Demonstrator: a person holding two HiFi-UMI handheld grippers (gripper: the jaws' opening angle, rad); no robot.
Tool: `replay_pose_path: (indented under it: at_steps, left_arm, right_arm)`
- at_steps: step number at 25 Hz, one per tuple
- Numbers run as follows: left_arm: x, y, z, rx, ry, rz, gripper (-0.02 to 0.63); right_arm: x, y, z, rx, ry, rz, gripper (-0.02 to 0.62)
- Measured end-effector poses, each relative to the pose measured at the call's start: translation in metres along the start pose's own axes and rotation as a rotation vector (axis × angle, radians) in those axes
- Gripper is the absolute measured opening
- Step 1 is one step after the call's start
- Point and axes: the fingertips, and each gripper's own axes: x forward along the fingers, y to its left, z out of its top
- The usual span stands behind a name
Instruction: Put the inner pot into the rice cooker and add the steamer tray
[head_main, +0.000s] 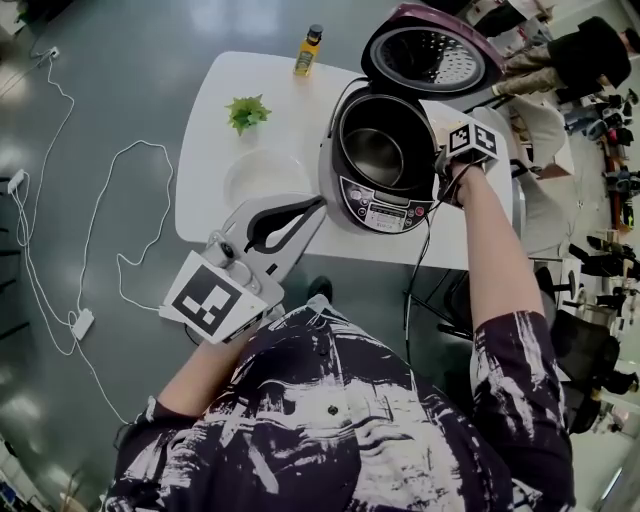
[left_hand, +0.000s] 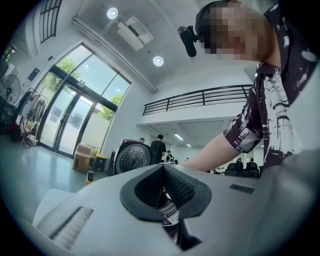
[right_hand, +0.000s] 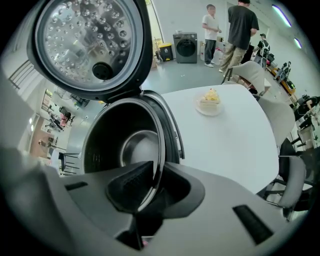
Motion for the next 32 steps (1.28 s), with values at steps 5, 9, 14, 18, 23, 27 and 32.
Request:
replay_pose_path:
  at_steps: [5, 9, 14, 18, 23, 27, 32]
  left_arm:
    - [0.001, -0.004, -0.001, 0.001, 0.005, -0.006, 0.005]
    - [0.002, -0.008, 0.0, 0.003, 0.013, -0.015, 0.005]
    - [0.002, -0.013, 0.003, 0.009, 0.016, -0.027, 0.005]
    - [0.004, -0.017, 0.006, 0.018, 0.018, -0.043, 0.005]
    - [0.006, -0.019, 0.004, 0.014, 0.031, -0.053, 0.005]
    - [0.002, -0.015, 0.003, 0.022, 0.039, -0.048, 0.005]
    - [-0.009, -0.002, 0.005, 0.037, 0.044, -0.022, 0.005]
  right_arm:
    - [-0.002, 0.004, -0.006, -0.015, 0.003, 0.039, 0.055]
    - [-0.004, 0.005, -0.011, 0.024, -0.002, 0.094, 0.06]
    - [-0.01, 0.002, -0.019, 0.092, -0.005, 0.163, 0.054]
    - [-0.017, 0.0, -0.021, 0.093, -0.017, 0.185, 0.044]
    - [-0.022, 0.0, -0.022, 0.062, -0.051, 0.195, 0.04]
    - [-0.044, 0.011, -0.018, -0.038, -0.134, 0.223, 0.008]
    - [-0.103, 0.054, -0.021, -0.194, -0.296, 0.344, 0.008]
